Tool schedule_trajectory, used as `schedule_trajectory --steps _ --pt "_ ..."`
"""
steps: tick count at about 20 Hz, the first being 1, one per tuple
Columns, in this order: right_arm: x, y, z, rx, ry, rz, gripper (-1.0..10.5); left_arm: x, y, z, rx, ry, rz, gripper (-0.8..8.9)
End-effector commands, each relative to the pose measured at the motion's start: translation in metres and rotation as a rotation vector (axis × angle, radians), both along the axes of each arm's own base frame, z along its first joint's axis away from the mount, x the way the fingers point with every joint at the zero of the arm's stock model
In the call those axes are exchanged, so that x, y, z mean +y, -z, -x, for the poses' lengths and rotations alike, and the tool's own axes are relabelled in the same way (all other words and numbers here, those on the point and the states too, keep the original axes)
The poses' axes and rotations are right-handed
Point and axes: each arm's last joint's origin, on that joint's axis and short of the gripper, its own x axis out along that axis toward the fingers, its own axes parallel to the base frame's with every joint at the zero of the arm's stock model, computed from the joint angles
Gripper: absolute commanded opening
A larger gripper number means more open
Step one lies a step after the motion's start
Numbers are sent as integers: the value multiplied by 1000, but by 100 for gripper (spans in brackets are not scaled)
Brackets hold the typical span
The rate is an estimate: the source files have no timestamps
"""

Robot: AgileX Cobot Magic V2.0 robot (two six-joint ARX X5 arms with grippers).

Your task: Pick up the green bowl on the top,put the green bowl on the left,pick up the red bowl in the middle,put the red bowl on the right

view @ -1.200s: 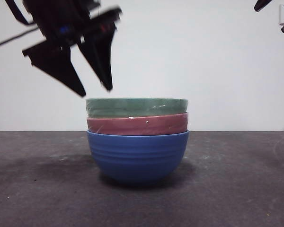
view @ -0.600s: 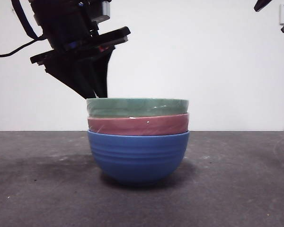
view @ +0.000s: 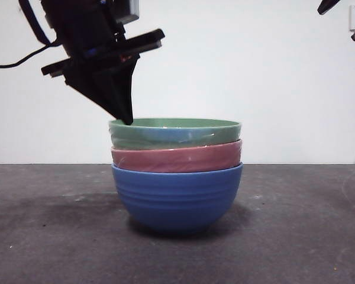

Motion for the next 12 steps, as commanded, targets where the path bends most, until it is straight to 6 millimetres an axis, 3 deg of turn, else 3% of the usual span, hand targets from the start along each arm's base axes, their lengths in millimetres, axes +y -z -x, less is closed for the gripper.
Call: schedule_trajectory --steps 1,7,10,12 --pt "0 -1 0 -3 3 -4 315 -2 -12 -2 -23 10 17 -9" --pt "0 -1 0 -3 3 -4 315 0 -46 0 -36 44 -8 -9" --pt "0 -1 0 -3 3 -4 315 15 -69 6 -41 35 -26 -9" --pt "0 -1 0 -4 3 -4 315 38 -84 15 -55 -15 -24 -9"
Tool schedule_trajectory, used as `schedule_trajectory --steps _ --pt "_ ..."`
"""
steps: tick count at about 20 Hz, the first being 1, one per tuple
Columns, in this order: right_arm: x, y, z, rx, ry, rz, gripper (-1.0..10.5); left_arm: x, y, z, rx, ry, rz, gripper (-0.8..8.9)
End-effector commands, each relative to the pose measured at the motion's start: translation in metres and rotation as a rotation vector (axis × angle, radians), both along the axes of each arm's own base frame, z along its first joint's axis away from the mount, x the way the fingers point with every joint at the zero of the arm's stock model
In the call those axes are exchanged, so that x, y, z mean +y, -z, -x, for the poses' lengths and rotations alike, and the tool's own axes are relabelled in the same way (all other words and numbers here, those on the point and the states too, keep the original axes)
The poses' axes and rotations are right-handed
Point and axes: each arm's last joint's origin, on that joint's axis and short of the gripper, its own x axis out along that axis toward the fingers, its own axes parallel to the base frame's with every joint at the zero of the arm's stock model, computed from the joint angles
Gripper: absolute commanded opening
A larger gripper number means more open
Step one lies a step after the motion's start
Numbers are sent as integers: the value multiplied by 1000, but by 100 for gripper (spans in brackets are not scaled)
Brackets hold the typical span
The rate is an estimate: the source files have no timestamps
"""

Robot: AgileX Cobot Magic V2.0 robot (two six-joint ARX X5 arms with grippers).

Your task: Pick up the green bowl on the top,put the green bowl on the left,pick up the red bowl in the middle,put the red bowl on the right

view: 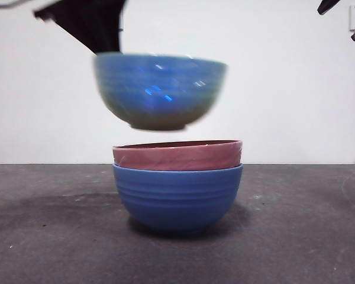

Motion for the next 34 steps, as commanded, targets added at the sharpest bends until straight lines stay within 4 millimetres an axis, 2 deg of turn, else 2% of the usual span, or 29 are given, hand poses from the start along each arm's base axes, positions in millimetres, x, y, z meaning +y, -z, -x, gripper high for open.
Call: schedule_trajectory --steps 1,3,5,8,10,16,23,25,26,28,29,32,34 --pt "0 -1 0 -4 3 -4 315 28 -18 10 -35 -61 -12 -9" --pt "0 -1 0 -4 3 -4 315 54 -29 22 -47 -145 -68 -9" --pt "0 -1 0 -4 3 -4 315 76 -28 34 -49 -207 -69 -9" --pt "0 -1 0 -4 3 -4 315 98 2 46 -26 -290 -67 -9" --pt "0 -1 0 -4 3 -4 315 105 25 47 -12 -326 -64 -9" --pt "0 -1 0 -4 3 -4 315 108 84 21 31 -330 16 -9" --pt "0 -1 0 -4 2 -4 315 101 122 -12 117 -311 16 -9" --pt "0 -1 0 -4 1 -5 316 102 126 -13 137 -317 -2 5" --pt "1 -1 0 -4 -2 -6 316 102 126 -13 134 -322 -8 65" --pt "1 0 -2 1 -2 -5 320 103 125 -13 121 -345 -41 355" --pt "2 1 -3 6 -8 -4 322 104 125 -13 122 -348 -45 406" --pt "12 5 -7 27 -66 15 342 106 118 -9 104 -355 -36 406" --pt "21 8 -12 54 -105 27 391 109 103 0 47 -357 -6 406"
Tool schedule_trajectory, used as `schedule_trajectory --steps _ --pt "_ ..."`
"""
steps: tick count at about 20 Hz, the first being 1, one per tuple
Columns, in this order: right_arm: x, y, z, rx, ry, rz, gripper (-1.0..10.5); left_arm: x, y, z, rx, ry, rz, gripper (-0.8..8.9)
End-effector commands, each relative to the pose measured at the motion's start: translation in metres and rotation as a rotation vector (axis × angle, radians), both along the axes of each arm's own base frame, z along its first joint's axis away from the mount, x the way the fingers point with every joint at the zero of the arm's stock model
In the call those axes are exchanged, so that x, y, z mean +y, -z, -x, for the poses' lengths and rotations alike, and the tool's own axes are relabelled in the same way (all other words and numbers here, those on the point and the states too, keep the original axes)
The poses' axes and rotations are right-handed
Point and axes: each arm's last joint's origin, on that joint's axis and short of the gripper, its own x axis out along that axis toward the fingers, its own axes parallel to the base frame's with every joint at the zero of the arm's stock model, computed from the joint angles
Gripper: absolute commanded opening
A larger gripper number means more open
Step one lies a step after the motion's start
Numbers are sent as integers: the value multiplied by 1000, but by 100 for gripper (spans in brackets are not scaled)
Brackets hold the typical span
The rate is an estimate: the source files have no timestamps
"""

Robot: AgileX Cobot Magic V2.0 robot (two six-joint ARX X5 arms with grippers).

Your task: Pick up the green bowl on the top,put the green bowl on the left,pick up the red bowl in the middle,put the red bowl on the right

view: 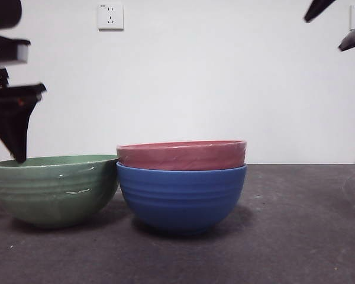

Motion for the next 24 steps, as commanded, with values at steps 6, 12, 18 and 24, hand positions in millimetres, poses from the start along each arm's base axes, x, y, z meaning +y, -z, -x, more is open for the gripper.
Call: schedule_trajectory --steps 6,12,18,24 --pt "56 9 -31 159 -164 250 378 15 -88 61 -382 -1 153 405" --pt "114 38 -59 244 -233 479 374 22 -128 93 -533 5 223 405" --pt "137 77 -78 290 -248 545 233 23 -124 95 -483 3 210 405" --pt "141 80 -82 271 -244 532 -12 23 -123 95 -472 2 207 405"
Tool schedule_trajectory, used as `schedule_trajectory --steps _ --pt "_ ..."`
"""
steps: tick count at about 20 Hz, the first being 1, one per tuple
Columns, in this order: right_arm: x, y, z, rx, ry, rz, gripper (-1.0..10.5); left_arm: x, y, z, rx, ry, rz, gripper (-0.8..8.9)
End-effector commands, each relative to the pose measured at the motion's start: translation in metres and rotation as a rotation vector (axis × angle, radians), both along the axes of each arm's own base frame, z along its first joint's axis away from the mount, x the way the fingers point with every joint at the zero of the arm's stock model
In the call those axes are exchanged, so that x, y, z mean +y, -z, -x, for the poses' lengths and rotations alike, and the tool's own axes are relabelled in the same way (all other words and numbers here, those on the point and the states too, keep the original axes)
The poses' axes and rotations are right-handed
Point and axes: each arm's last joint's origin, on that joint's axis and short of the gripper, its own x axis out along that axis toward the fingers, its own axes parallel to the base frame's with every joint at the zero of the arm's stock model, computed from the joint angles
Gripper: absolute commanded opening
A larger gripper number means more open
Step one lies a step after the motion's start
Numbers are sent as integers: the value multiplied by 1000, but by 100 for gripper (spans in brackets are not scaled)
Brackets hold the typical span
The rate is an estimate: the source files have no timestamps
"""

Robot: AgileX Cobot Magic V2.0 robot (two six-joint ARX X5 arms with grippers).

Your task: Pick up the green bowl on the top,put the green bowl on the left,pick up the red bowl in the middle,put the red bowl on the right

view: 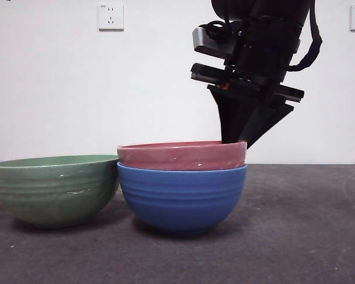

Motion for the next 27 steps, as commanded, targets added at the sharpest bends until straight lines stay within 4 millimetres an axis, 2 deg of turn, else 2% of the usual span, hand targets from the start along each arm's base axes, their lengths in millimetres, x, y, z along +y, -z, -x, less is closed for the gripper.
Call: schedule_trajectory --steps 1,4,6,11,14,17,20,22,24,27 --pt "2 1 -1 -9 -6 -2 -12 0 1 0 4 -6 8 405" --pt "3 -4 -2 -33 -10 -32 -12 0 1 0 4 -6 8 405" --pt "2 -15 -2 -70 -10 -61 -12 0 1 0 4 -9 7 405" --pt "-9 -65 11 -205 -5 -157 -12 0 0 0 3 -9 7 405" --pt "-36 -99 30 -296 39 -202 -12 0 0 0 3 -9 7 405" --pt "-75 -121 52 -366 182 -102 -12 0 0 0 2 -9 7 405" --pt "-118 -123 68 -308 359 51 -12 0 0 0 2 -9 7 405" --pt "-139 -118 69 -232 462 86 -12 0 0 0 2 -9 7 405" --pt "-150 -105 66 -189 512 98 -12 0 0 0 2 -8 7 405" --pt "-147 -74 52 -138 461 -40 -12 0 0 0 2 -8 8 405"
